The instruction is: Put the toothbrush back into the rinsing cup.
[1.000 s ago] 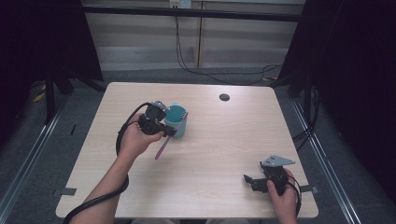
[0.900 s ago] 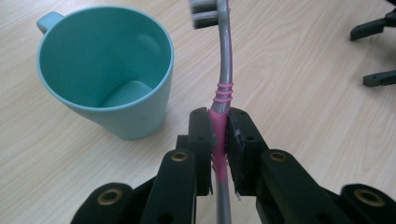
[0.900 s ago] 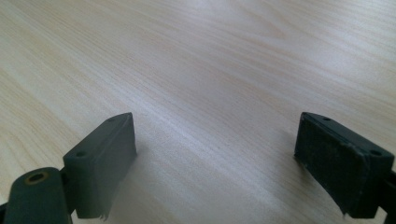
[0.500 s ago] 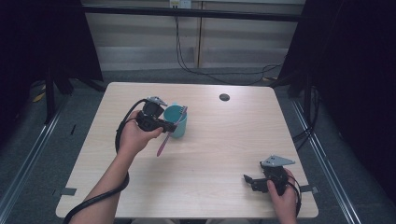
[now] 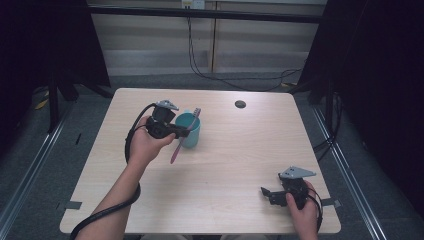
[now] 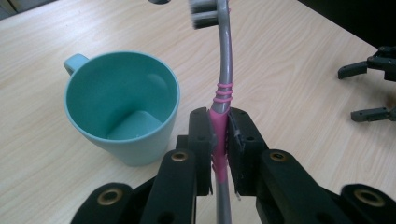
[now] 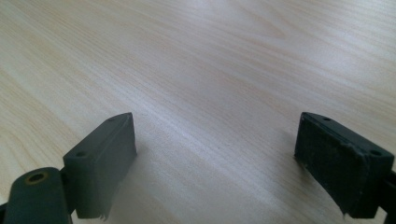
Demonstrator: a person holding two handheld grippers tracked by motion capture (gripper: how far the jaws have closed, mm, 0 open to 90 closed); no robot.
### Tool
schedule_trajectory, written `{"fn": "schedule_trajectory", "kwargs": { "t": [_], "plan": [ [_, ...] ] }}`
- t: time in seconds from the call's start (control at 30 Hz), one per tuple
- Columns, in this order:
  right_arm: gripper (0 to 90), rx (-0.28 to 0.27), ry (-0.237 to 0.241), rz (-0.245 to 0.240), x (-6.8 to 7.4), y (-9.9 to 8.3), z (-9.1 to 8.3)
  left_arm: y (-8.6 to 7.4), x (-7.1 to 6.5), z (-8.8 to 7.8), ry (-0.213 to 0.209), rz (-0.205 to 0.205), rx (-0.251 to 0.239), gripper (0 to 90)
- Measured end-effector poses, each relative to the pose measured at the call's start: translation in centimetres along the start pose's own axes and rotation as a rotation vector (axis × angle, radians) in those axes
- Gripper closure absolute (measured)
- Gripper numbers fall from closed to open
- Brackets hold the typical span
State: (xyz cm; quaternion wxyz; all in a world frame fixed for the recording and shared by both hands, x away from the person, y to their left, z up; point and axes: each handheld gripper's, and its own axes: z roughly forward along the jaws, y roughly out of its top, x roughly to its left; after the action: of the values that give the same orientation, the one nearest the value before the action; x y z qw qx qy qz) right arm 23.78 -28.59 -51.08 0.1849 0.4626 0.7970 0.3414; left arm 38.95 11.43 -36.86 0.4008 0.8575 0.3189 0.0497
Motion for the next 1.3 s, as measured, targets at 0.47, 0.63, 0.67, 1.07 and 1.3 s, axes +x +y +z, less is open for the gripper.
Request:
{"fn": "schedule_trajectory", "kwargs": {
  "t": [0.47, 0.63, 0.67, 1.07, 1.3],
  "plan": [
    [11.9, 0.0, 0.0, 0.0, 0.0, 0.0, 0.0, 1.0, -0.4, -0.6, 0.027, 0.01, -0.062, 81.1],
    [11.9, 0.0, 0.0, 0.0, 0.0, 0.0, 0.0, 1.2, -0.4, -0.6, 0.034, 0.015, -0.063, 81.1],
    [11.9, 0.0, 0.0, 0.0, 0.0, 0.0, 0.0, 1.2, -0.4, -0.6, 0.031, 0.015, -0.069, 81.1],
    [11.9, 0.0, 0.0, -0.001, 0.0, 0.0, 0.0, 1.9, -0.8, -1.1, 0.061, 0.023, -0.128, 81.0],
    [11.9, 0.0, -0.001, -0.001, 0.0, 0.0, 0.0, 2.3, -0.9, -1.3, 0.076, 0.018, -0.174, 81.0]
  ]
}}
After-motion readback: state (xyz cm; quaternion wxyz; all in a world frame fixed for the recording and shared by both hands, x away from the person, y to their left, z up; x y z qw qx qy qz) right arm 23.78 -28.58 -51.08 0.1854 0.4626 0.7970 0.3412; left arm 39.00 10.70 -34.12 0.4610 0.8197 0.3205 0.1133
